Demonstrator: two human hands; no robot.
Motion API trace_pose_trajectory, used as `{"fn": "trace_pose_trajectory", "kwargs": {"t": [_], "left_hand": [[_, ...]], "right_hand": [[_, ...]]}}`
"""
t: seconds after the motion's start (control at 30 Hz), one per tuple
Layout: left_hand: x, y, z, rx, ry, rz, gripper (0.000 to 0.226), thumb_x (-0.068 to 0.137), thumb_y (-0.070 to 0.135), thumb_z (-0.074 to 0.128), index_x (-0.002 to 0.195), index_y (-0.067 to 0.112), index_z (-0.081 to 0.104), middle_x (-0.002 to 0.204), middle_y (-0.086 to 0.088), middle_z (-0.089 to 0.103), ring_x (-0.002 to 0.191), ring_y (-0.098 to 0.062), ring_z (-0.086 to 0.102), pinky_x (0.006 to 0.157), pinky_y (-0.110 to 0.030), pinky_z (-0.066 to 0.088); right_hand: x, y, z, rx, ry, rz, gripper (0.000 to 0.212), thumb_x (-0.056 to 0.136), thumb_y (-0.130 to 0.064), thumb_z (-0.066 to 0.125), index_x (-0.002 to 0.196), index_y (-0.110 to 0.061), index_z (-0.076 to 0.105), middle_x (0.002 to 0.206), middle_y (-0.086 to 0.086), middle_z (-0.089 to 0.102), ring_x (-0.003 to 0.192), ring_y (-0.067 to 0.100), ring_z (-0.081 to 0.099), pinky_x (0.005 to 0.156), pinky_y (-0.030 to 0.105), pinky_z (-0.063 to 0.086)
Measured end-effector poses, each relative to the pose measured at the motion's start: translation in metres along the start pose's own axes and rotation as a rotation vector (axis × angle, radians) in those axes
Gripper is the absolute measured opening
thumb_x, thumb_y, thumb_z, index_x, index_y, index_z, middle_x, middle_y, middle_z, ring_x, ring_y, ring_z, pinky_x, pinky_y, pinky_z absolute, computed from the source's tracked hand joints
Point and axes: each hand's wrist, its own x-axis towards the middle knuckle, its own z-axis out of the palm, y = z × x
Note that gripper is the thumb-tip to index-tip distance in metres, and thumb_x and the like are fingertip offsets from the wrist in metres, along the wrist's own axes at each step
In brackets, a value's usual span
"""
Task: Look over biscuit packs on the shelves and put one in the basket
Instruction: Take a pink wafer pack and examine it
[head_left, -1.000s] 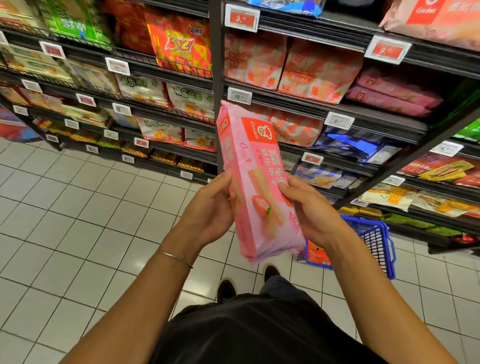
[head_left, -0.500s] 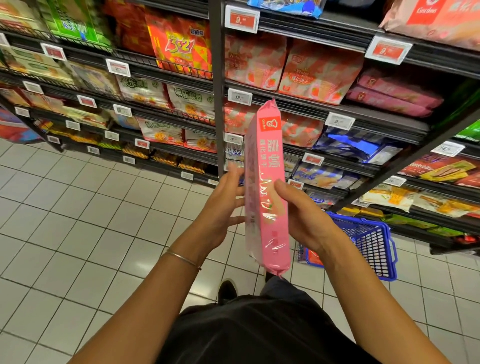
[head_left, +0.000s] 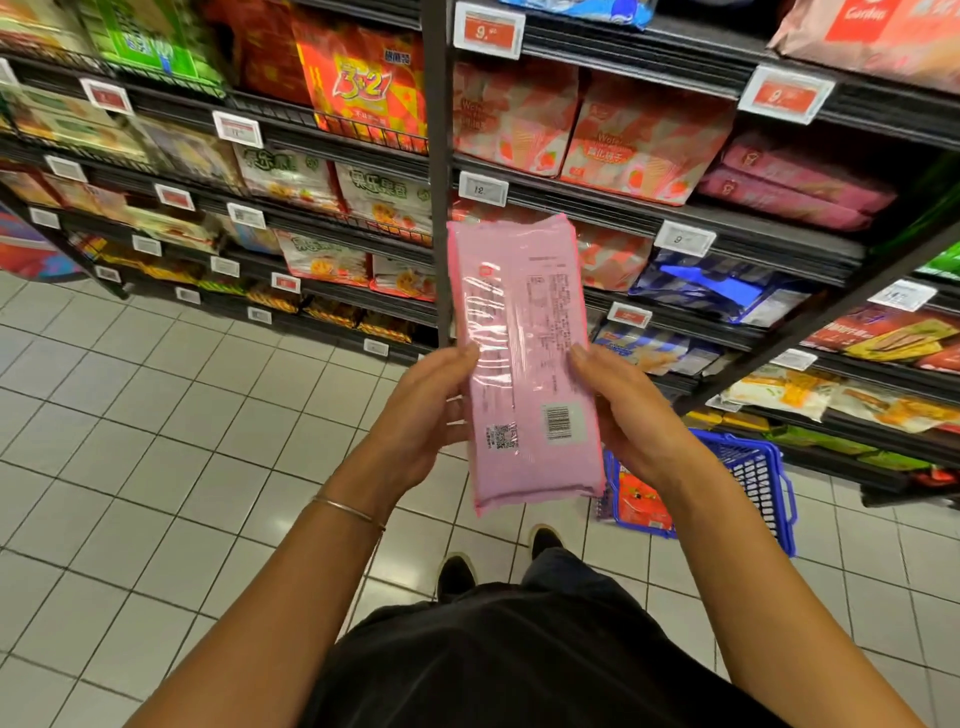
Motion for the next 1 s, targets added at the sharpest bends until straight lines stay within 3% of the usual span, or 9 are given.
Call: {"fn": "trace_pose_trajectory", "kwargs": {"t": [0.13,0.33,0.57,0.73,1.0], "left_hand": [[0.0,0.009,-0.002,0.076,-0.008,0.04,0.033,0.104,0.04,0.06,0.116,0.011,0.07,0.105,-0.006,0.078,0.096,-0.024,0.077,0.075,-0.032,0.061],[-0.001,0.012,-0.003,0.138,-0.006,0.079,0.027,0.107,0.036,0.055,0.117,0.02,0.074,0.106,-0.007,0.078,0.101,-0.026,0.076,0.078,-0.036,0.059],[0.003,0.007,-0.006,0.169,0.001,0.106,0.027,0.109,0.034,0.052,0.122,0.021,0.071,0.1,-0.007,0.079,0.101,-0.028,0.076,0.074,-0.03,0.062],[0.005,0.005,-0.009,0.164,-0.012,0.104,0.026,0.108,0.034,0.053,0.124,0.027,0.072,0.1,-0.005,0.079,0.101,-0.025,0.076,0.075,-0.03,0.062],[0.008,0.009,-0.011,0.154,-0.017,0.094,0.028,0.108,0.033,0.052,0.129,0.025,0.069,0.104,-0.01,0.077,0.101,-0.025,0.076,0.075,-0.03,0.061]], "right_hand": [[0.002,0.005,-0.002,-0.03,0.032,0.024,0.048,0.087,-0.046,0.075,0.127,-0.019,0.069,0.123,0.011,0.076,0.119,0.035,0.069,0.106,0.057,0.052],[0.002,0.003,0.0,-0.089,0.096,0.005,0.019,0.1,-0.037,0.065,0.113,-0.031,0.077,0.116,0.004,0.078,0.102,0.019,0.074,0.095,0.046,0.057],[0.004,0.004,-0.001,-0.107,0.113,-0.005,0.021,0.103,-0.034,0.061,0.112,-0.03,0.079,0.117,0.004,0.078,0.112,0.024,0.072,0.098,0.045,0.055],[0.004,0.002,0.0,-0.118,0.107,-0.019,0.021,0.104,-0.031,0.061,0.112,-0.029,0.08,0.115,0.006,0.078,0.104,0.021,0.072,0.087,0.036,0.054],[0.009,0.001,0.0,-0.068,0.113,0.006,0.019,0.101,-0.03,0.064,0.112,-0.028,0.08,0.114,0.005,0.079,0.102,0.019,0.071,0.088,0.037,0.054]]}}
